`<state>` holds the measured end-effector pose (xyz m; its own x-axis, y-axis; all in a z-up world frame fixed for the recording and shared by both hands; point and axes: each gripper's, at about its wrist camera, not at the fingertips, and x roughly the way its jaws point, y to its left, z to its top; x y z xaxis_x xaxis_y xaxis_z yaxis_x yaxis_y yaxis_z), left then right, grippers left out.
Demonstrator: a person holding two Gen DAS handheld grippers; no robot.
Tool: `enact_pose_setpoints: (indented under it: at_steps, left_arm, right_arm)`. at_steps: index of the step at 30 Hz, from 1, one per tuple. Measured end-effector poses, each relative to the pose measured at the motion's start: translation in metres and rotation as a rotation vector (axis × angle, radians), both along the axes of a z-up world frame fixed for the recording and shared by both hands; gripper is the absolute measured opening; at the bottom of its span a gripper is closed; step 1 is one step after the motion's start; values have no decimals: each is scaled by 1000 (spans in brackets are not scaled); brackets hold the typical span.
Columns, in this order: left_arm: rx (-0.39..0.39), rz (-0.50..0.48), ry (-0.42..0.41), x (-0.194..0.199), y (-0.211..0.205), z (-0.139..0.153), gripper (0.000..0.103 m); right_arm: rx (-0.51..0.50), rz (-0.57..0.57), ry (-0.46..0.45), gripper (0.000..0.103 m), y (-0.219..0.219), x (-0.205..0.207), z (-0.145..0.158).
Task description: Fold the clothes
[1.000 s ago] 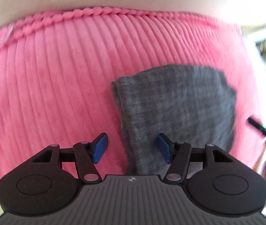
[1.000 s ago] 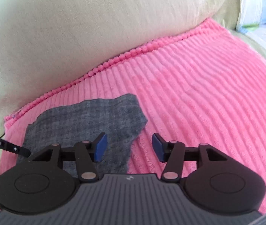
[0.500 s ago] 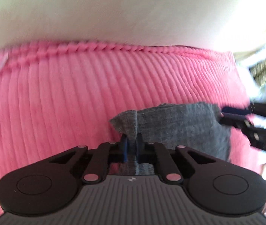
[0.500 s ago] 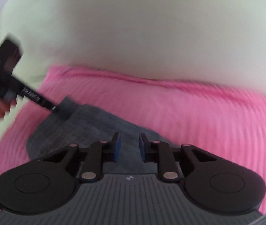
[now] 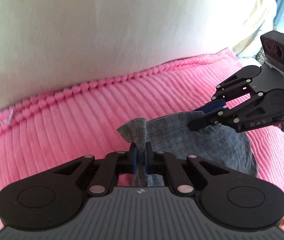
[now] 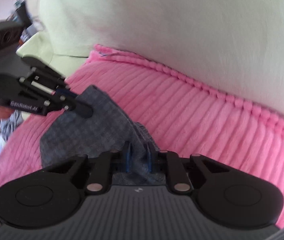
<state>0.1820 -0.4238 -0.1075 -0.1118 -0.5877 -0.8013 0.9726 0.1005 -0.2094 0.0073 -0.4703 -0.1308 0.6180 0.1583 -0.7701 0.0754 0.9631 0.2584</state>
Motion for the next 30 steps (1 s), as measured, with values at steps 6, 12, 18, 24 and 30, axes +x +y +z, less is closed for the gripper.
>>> enact_pose_setpoints:
  at_steps: [6, 12, 18, 24, 30]
  left_arm:
    - [-24, -32, -64, -2, -15, -7, 5]
    - [141, 17, -38, 16, -33, -37, 29]
    - [174, 134, -74, 51, -13, -19, 27]
    - [89, -24, 57, 15, -7, 8, 33]
    - [165, -107, -27, -36, -28, -32, 33]
  right_arm:
    - [-49, -69, -32, 7, -4, -13, 9]
    - [-124, -166, 64, 39, -1, -4, -19]
    - [-117, -638, 55, 57, -18, -93, 12]
    - [130, -852, 12, 57, -27, -175, -5]
    - [264, -921, 28, 23, -32, -175, -50]
